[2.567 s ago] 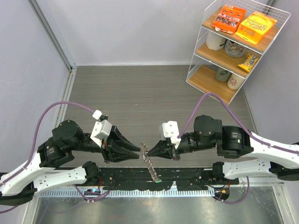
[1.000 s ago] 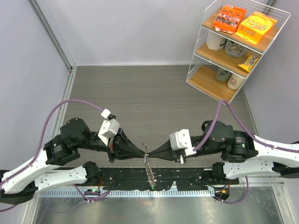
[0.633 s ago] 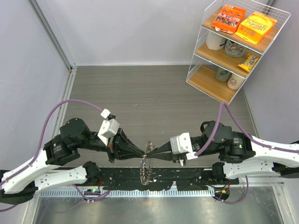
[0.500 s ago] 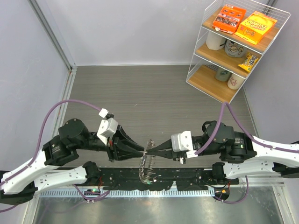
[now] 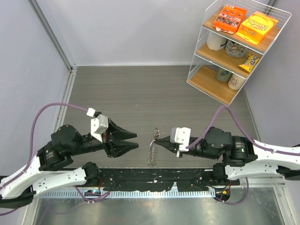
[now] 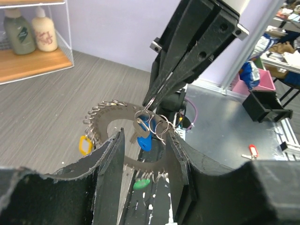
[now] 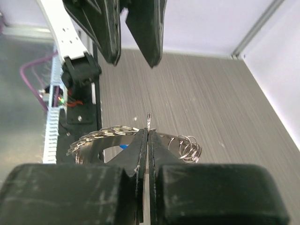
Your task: Put the keys on the keyring
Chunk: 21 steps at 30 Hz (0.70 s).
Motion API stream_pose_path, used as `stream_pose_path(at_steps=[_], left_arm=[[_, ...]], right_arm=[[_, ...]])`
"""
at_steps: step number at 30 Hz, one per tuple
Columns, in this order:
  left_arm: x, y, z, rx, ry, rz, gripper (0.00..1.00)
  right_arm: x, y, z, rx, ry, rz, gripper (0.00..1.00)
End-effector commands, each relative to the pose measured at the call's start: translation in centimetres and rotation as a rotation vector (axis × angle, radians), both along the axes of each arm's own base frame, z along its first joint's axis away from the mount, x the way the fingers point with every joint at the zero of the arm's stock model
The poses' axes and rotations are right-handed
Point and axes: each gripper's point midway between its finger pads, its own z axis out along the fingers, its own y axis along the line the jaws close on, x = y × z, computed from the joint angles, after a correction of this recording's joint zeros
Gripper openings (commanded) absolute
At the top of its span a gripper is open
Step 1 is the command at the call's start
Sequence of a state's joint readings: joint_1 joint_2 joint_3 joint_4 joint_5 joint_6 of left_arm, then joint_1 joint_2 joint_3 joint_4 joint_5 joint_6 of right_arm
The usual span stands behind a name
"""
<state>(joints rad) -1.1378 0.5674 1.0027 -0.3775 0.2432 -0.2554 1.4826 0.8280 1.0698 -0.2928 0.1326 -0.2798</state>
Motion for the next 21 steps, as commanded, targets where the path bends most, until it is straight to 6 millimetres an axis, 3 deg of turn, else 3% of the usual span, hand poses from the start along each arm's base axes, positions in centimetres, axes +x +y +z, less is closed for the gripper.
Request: stream_pose_path(at_steps=[1,5,12,17,21], left_arm=[[1.7,-0.3,-1.2,0.023,0.026,0.087,0.45],[2.2,-0.5,-1.8,0.034,0.041,0.112,0.46],[2.4,-0.7,-2.5,0.034,0.057,0.117,0.46],[2.5,-0.3,-2.8,0.04,0.059,0.131,0.47],[2.4,-0.2,-2.9,0.042,0.061,0.133,0.47]], right_arm=[[2.1,-1.1,-0.9,0.015,0.034,-0.143,0.05],[3.9,-1.7,-4.6,-0.089,0.075,-0.259,0.06],[7.2,-2.3,-13.6,-0.262,0.229,-0.369,0.06],[10.4,-2.9,-18.0,-0.306,0.328,-0.452,0.06],[12.5,-2.6,-19.9,-0.317,0.389,-0.489,0.06]])
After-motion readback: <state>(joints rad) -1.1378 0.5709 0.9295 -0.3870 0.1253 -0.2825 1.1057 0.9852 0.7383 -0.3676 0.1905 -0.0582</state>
